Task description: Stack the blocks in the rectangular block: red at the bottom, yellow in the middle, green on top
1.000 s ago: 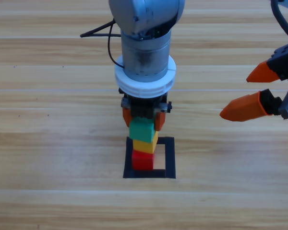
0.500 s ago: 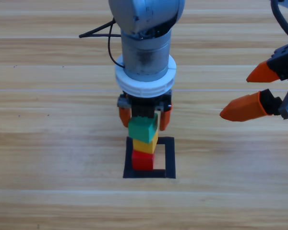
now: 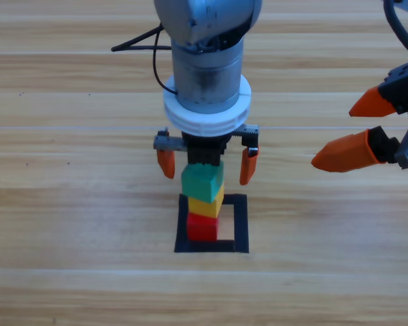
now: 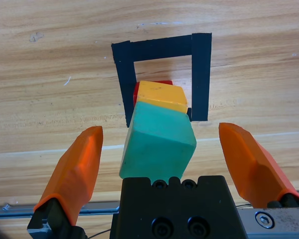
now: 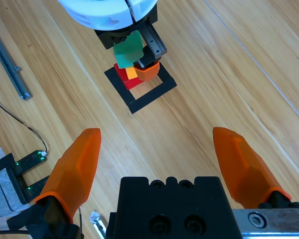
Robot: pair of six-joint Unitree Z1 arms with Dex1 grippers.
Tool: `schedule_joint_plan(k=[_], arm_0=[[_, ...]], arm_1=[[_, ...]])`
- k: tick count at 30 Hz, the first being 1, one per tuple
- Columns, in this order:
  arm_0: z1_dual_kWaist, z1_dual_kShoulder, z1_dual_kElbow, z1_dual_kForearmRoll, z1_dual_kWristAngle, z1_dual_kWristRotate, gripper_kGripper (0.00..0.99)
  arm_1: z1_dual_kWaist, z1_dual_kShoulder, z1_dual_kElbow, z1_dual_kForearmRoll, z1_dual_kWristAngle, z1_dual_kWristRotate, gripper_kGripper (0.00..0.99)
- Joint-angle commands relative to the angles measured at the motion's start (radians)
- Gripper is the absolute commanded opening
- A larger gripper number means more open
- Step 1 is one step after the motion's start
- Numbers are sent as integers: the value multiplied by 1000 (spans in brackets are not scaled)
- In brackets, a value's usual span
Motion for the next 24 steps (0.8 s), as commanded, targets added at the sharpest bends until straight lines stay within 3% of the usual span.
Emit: schedule_joint_plan(k=[1, 9, 17, 24], arm_0=[[-36, -42, -42, 7, 2, -3, 990], [-36, -295, -2, 12, 6, 56, 990], [-36, -490, 136, 3, 80, 69, 990], [-237, -521, 252, -65, 220, 66, 990]], arm_1=[[-26, 48, 14, -8, -18, -15, 986], [-26, 54, 14, -8, -18, -15, 986], [-26, 57, 14, -10, -18, -15, 986], [-26, 62, 14, -8, -24, -15, 986]])
